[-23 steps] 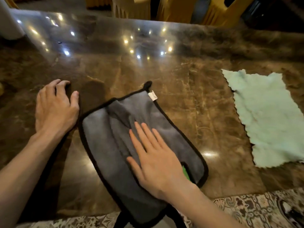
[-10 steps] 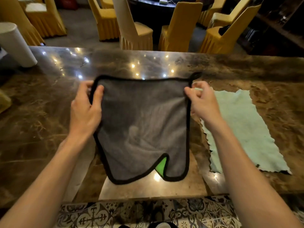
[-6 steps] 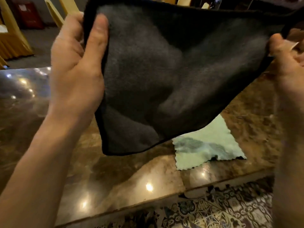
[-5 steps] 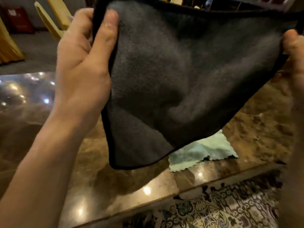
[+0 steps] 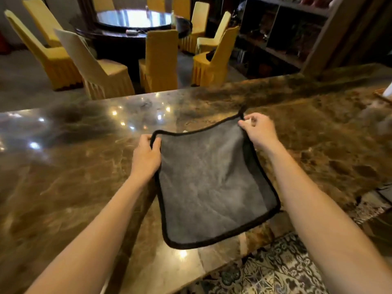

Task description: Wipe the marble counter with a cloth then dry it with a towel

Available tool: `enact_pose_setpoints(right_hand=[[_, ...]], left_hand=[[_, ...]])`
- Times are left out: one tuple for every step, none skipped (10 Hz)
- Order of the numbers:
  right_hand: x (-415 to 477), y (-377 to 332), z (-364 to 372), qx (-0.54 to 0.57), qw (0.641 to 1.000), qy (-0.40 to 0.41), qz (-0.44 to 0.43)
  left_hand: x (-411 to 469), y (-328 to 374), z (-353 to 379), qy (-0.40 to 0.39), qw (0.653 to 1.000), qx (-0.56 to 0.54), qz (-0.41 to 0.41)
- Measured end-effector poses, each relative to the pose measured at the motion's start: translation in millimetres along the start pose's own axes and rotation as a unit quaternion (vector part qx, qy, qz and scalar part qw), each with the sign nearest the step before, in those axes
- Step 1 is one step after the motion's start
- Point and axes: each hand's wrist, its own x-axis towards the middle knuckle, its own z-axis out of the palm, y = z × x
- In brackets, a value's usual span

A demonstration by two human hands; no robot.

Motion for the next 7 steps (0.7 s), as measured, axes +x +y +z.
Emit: enact_pose_setpoints(right_hand=[[9,19,34,-0.042,0.998,0.011,0.054],[7,28,49,-0.074,0.994,0.045,0.061],[-1,39,65,-0.143,0.985,0.099,-0.004],[-3,43,69,-0.18,0.976,0.12,-0.041],[-1,45,68,-0.209,0.971,0.105,-0.045],[-3,40,66,-0.207,0.972,0.101,-0.054],[-14,21,57,-0.141,0.98,0.11,-0.089]], left_hand=[[13,-24,13,0.024,0.98,0.197,0.018],[15,-34,16,0.04,0.957,0.277,0.075],[15,-45,24,0.031,0.939,0.327,0.106],[17,-51,29,0.024,0.926,0.364,0.101],[22,-55,32,0.016,0.925,0.369,0.095],[21,-53,31,0.019,0.928,0.358,0.104],[19,-48,20,0.024,0.945,0.304,0.119]])
